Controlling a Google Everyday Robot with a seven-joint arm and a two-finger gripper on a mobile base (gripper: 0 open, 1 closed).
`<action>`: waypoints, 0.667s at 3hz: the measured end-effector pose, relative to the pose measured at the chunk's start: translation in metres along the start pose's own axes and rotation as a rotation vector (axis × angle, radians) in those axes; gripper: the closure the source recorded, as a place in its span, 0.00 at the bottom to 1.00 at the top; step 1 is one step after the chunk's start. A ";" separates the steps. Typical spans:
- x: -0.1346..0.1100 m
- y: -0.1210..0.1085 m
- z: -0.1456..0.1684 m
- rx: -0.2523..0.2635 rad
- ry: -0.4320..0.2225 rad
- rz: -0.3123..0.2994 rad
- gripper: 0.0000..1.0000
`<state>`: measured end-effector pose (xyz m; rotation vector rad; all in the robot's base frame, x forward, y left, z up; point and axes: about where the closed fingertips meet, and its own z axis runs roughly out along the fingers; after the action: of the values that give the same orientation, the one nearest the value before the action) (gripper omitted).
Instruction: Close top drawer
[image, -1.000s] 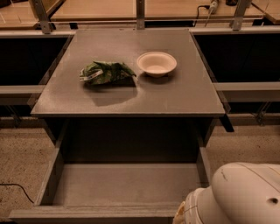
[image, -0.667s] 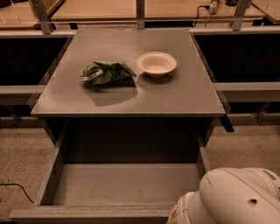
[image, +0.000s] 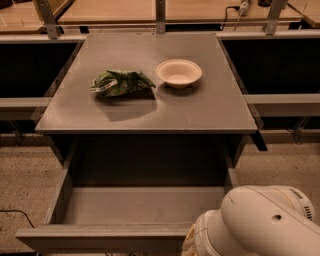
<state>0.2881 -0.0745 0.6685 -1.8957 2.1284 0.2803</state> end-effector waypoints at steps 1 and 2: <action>-0.005 -0.023 0.007 0.020 -0.053 0.001 1.00; -0.005 -0.023 0.007 0.020 -0.053 0.001 1.00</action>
Offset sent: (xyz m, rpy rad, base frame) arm 0.0218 0.0034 -0.0029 0.0449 -0.0239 -0.0049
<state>0.3122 -0.0706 0.6646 -1.8551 2.0901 0.3051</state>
